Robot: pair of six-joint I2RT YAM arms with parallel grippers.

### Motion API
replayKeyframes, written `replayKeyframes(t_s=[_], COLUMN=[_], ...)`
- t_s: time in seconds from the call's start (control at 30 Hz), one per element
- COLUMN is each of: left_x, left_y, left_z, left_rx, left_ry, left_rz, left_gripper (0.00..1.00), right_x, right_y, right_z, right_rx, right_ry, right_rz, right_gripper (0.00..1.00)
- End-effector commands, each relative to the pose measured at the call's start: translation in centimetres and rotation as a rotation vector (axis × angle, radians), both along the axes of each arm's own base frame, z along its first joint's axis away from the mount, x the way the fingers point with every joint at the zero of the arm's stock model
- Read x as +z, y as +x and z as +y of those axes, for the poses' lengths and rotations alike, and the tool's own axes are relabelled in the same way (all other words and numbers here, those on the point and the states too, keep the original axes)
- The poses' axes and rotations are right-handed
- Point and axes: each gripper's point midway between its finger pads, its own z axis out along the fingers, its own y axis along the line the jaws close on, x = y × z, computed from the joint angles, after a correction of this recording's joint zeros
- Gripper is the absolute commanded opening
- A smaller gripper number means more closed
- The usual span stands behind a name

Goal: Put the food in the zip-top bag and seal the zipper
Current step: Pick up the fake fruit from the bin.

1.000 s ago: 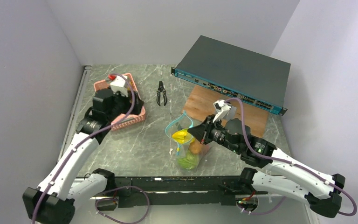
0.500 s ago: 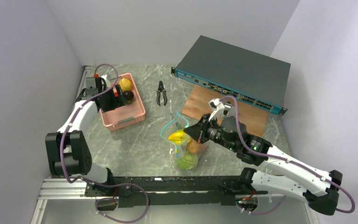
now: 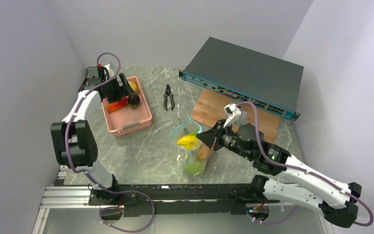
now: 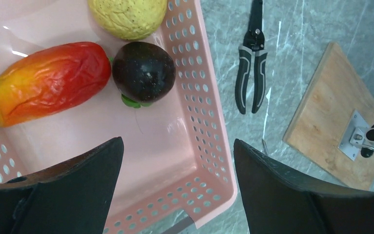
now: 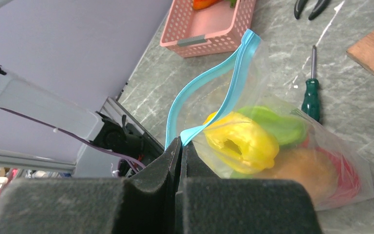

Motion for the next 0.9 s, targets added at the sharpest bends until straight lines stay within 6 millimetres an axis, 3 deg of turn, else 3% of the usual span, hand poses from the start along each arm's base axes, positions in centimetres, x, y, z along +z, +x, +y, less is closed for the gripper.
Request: replayKeyframes(t_s=[0.0, 0.13, 0.3, 0.43, 0.67, 0.87], left_x=[-0.9, -2.5, -3.2, -4.7, -7.0, -5.8], left_y=[1.5, 2.4, 3.3, 3.5, 3.8, 5.8], left_z=[1.3, 1.6, 0.3, 1.1, 2.2, 1.4], left_rx=[0.019, 0.037, 0.072, 0.116, 0.202, 0.2], left_ry=[0.056, 0.058, -0.057, -0.053, -0.195, -0.253], left_rz=[-0.017, 0.023, -0.043, -0.016, -0.02, -0.047], left_gripper=[0.88, 0.89, 0.93, 0.92, 0.91, 0.91], right_x=[3.6, 3.1, 2.6, 2.2, 2.2, 2.2], right_y=[0.2, 0.6, 0.8, 0.9, 1.0, 0.9], right_z=[-0.5, -0.2, 0.5, 1.0, 1.3, 1.1], right_rx=[-0.03, -0.031, -0.024, -0.013, -0.009, -0.018], right_ry=[0.077, 0.05, 0.032, 0.022, 0.017, 0.024], right_rz=[-0.049, -0.042, -0.035, -0.025, -0.019, -0.012], right_gripper=[0.0, 0.0, 0.0, 0.0, 0.0, 0.0])
